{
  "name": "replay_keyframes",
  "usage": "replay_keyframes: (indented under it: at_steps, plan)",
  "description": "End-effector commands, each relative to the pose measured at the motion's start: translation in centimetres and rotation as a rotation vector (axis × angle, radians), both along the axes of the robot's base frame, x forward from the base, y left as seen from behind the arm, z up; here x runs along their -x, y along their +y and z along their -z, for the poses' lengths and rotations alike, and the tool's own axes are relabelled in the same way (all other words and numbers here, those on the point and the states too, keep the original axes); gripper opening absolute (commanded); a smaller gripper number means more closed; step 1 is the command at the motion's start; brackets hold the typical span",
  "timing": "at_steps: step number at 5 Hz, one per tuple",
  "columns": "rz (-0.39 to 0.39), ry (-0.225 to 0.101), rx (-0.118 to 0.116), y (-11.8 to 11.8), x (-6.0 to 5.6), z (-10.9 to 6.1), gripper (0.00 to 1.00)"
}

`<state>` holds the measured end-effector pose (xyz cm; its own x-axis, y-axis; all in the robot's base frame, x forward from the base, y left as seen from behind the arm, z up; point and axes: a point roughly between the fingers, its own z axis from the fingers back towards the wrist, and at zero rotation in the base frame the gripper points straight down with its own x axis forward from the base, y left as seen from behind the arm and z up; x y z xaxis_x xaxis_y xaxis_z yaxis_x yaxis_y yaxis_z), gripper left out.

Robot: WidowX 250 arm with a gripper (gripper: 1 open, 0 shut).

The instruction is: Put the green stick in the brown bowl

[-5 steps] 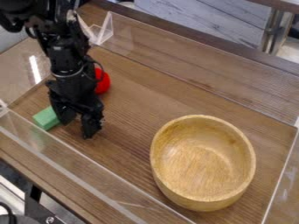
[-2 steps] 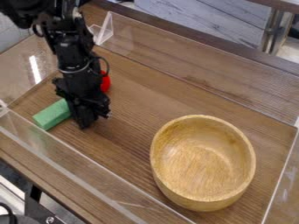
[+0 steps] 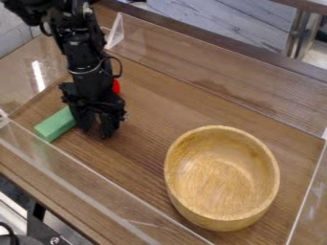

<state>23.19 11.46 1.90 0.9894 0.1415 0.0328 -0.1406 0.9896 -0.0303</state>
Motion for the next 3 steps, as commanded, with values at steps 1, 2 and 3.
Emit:
replay_keyframes:
  at_steps: [1,2,3]
  plan:
    - [-0.01,-0.034,-0.01,0.42,-1.5,-0.87,0.0]
    - [-0.006,-0.026,-0.001,0.5,-2.14,-0.89,1.0]
    - [0.017,-0.027,-0.001,0.32,-2.06,-1.85,0.0]
